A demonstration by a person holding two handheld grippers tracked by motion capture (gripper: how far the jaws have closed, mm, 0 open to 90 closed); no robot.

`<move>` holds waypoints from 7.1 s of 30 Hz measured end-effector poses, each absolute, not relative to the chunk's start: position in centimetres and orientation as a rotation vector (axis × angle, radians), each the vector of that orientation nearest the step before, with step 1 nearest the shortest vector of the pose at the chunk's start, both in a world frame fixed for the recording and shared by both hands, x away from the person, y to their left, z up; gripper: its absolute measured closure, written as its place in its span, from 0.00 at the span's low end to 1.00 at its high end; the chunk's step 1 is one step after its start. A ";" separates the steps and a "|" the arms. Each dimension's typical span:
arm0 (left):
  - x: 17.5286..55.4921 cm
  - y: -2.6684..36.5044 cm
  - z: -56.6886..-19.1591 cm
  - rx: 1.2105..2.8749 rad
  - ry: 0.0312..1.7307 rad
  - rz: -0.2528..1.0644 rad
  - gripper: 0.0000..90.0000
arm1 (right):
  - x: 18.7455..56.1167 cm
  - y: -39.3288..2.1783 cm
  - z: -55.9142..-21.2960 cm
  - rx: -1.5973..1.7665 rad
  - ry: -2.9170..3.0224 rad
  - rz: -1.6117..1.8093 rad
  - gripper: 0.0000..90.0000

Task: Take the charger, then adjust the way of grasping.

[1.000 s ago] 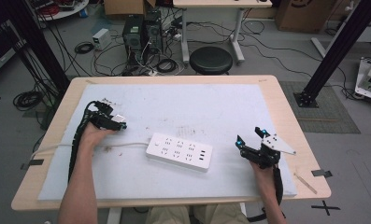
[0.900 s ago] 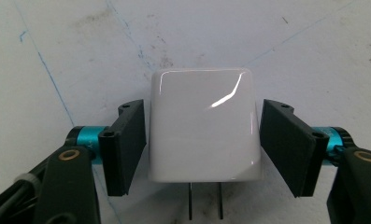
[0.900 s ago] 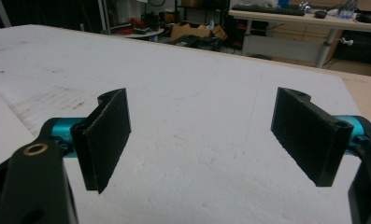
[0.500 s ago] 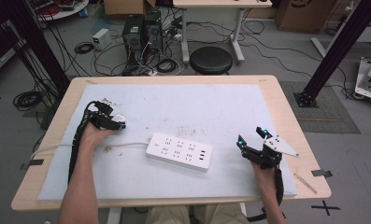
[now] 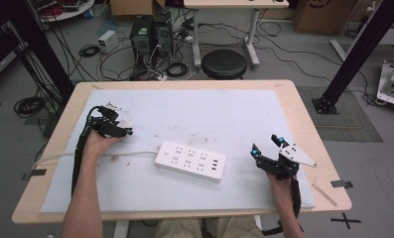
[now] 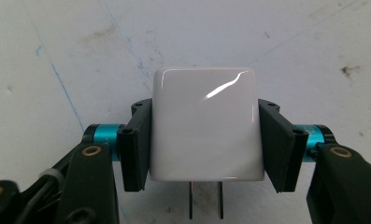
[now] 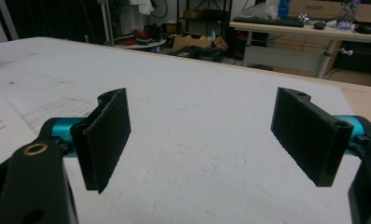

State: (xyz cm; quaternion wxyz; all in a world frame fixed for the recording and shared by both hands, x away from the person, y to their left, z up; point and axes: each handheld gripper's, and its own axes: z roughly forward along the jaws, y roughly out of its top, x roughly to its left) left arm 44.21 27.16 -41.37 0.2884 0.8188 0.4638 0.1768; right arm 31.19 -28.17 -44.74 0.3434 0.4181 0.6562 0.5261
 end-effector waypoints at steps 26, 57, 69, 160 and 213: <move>38.9 25.0 -36.3 1.987 1.065 0.613 0.47 | 31.4 -28.2 -44.8 1.084 1.713 1.372 0.23; 31.5 16.2 -36.3 1.812 0.681 0.806 0.47 | 31.0 -27.6 -43.2 1.055 1.734 1.441 0.23; 30.3 11.7 -37.6 1.864 0.521 0.933 0.47 | 31.0 -27.0 -41.9 1.011 1.786 1.485 0.23; 25.3 2.4 -41.0 1.772 -0.204 1.423 0.47 | 32.6 -19.0 -39.2 0.565 2.437 2.005 0.62; 25.9 2.5 -40.9 1.805 -0.128 1.321 0.33 | 32.6 -19.0 -39.6 0.620 2.444 2.001 0.70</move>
